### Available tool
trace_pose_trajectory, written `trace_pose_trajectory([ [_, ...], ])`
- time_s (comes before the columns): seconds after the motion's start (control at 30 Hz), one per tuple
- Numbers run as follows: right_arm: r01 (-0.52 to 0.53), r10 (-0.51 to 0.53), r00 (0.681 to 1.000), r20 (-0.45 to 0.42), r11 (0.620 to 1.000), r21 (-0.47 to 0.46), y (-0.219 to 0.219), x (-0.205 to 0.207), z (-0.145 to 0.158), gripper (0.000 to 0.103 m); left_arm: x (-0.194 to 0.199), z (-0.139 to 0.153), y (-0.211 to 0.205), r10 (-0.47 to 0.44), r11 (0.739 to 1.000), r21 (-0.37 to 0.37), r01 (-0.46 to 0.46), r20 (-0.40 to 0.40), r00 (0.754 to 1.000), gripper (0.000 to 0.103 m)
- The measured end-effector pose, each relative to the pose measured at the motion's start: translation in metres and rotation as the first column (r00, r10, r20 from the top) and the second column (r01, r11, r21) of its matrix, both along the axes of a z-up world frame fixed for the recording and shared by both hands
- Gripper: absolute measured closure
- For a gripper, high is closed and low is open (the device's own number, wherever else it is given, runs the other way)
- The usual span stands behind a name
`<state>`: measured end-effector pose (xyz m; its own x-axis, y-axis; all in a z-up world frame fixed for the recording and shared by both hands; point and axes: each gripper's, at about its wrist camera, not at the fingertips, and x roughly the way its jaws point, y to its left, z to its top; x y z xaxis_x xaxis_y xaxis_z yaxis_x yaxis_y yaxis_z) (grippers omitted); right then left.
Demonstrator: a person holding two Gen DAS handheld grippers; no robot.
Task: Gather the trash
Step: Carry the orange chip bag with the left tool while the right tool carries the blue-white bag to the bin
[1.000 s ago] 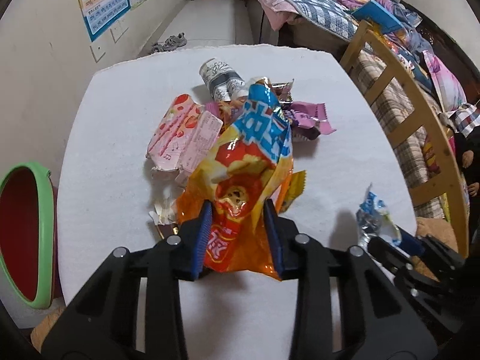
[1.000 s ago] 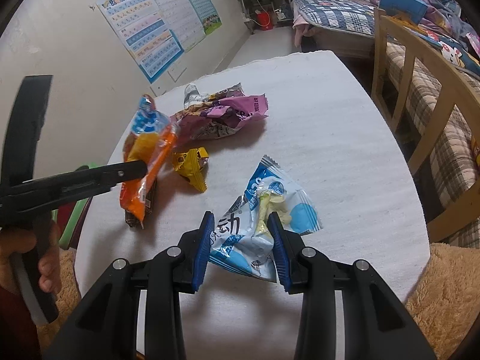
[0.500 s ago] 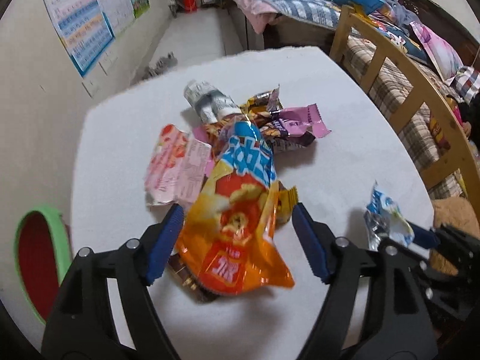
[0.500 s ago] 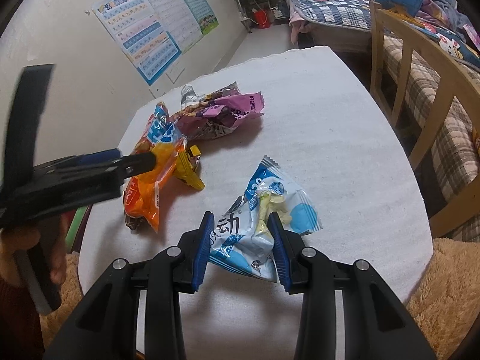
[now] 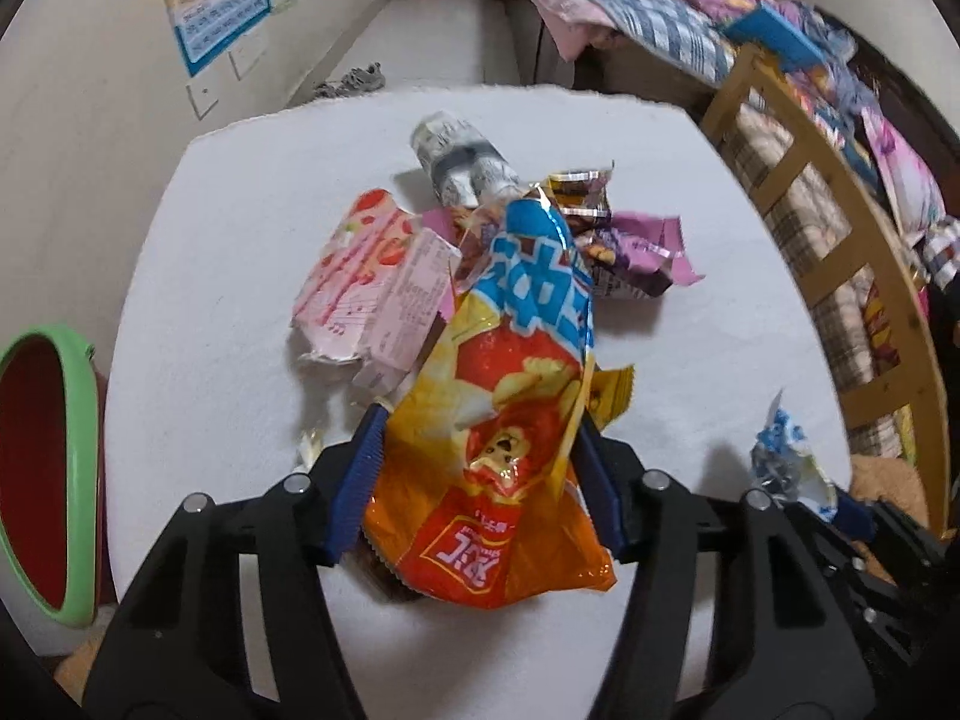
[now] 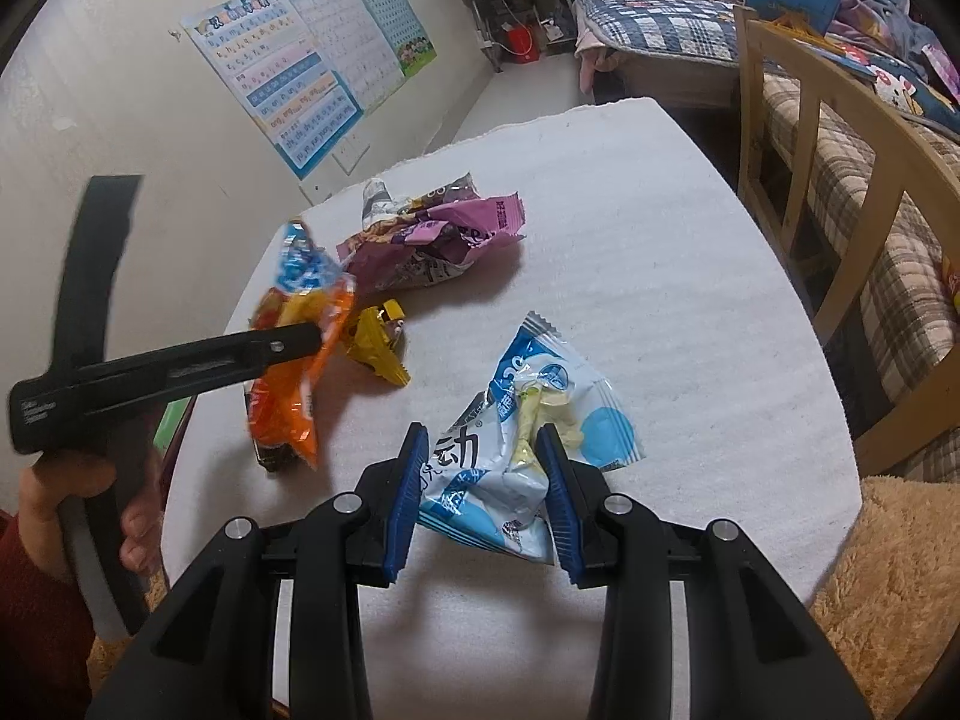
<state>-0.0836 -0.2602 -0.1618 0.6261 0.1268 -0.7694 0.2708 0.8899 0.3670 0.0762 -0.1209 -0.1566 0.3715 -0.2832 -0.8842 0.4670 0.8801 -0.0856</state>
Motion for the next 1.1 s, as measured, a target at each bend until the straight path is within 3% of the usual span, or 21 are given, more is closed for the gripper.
trace_pose_trajectory([
  [0.3, -0.037, 0.037, 0.999, 0.001, 0.999, -0.028, 0.009, 0.007, 0.013, 0.066, -0.037, 0.056, 0.040, 0.108, 0.994, -0.011, -0.107, 0.166, 0.980, 0.044],
  [0.5, -0.091, 0.096, 0.993, 0.063, 0.993, -0.068, 0.027, 0.015, 0.050, 0.066, -0.050, 0.083, 0.075, 0.235, 0.972, -0.076, -0.224, 0.201, 0.951, 0.044],
  [0.83, -0.195, 0.217, 0.966, 0.143, 0.969, -0.148, 0.072, 0.048, 0.103, 0.066, -0.058, 0.109, 0.121, 0.322, 0.947, -0.108, -0.304, 0.264, 0.909, 0.043],
  [1.1, -0.264, 0.298, 0.938, 0.177, 0.945, -0.194, 0.108, 0.063, 0.125, 0.066, -0.060, 0.114, 0.156, 0.389, 0.921, -0.128, -0.368, 0.276, 0.879, 0.043],
])
